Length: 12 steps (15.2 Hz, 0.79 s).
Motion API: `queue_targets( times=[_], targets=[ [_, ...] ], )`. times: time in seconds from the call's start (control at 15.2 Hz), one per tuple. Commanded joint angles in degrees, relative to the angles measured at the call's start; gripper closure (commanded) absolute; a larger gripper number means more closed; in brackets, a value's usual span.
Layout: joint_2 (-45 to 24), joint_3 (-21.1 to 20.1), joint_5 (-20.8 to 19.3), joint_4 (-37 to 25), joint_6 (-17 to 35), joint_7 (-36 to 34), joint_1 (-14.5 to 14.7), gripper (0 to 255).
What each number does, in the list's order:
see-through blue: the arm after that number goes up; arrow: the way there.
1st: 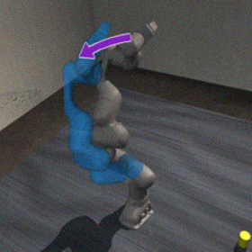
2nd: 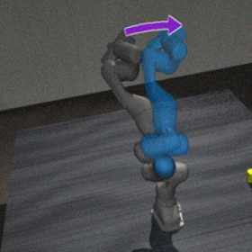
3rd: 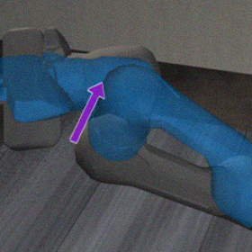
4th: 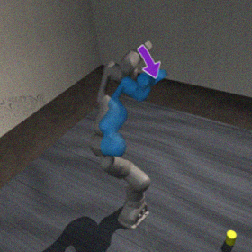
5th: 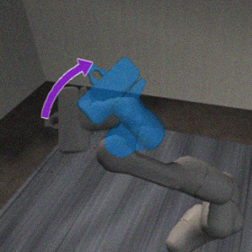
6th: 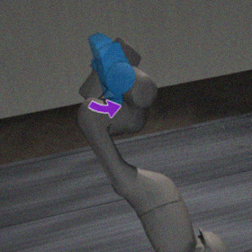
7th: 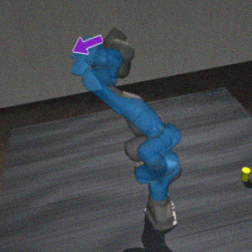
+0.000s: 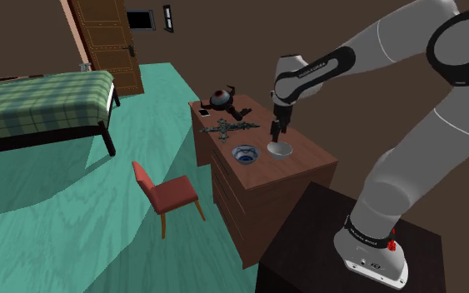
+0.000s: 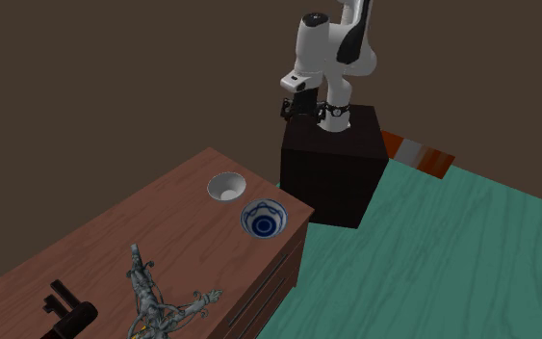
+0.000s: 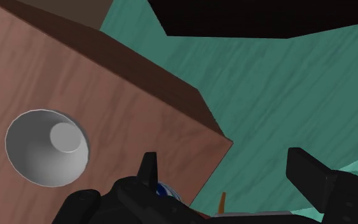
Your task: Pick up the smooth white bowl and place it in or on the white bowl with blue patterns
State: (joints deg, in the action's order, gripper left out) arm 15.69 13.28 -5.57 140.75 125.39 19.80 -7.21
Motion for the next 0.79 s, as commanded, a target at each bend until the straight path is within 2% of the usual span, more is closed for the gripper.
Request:
queue_targets(
  times=[0.0, 0.4, 0.73],
  targets=[
    [-4.1, 1.1, 0.3, -1.5, 2.5, 1.7, -0.2, 0],
    [-17.2, 4.1, 3.4, -7.6, 8.7, 8.6, -1.6, 0],
    [-28.4, 4.8, 7.3, -14.7, 12.1, 14.6, -4.0, 0]
  ],
)
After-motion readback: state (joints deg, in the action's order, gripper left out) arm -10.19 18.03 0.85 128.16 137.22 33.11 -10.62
